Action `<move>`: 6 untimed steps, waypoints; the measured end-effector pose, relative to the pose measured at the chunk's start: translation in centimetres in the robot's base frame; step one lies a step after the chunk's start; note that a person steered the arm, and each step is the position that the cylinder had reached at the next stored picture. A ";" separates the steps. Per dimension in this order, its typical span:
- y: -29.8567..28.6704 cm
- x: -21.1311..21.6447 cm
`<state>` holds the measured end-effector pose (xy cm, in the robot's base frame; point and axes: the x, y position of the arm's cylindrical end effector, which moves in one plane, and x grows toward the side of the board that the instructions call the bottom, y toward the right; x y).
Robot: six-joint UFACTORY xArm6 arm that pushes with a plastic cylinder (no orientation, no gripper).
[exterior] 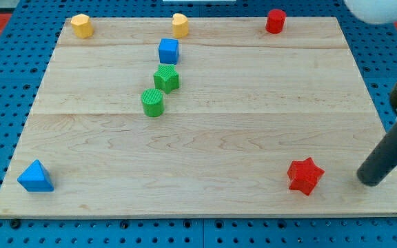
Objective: Slide the red star towards the green blocks
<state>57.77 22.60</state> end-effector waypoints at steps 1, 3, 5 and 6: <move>-6.8 -2.0; -6.5 -3.4; -13.9 2.0; -18.4 -4.5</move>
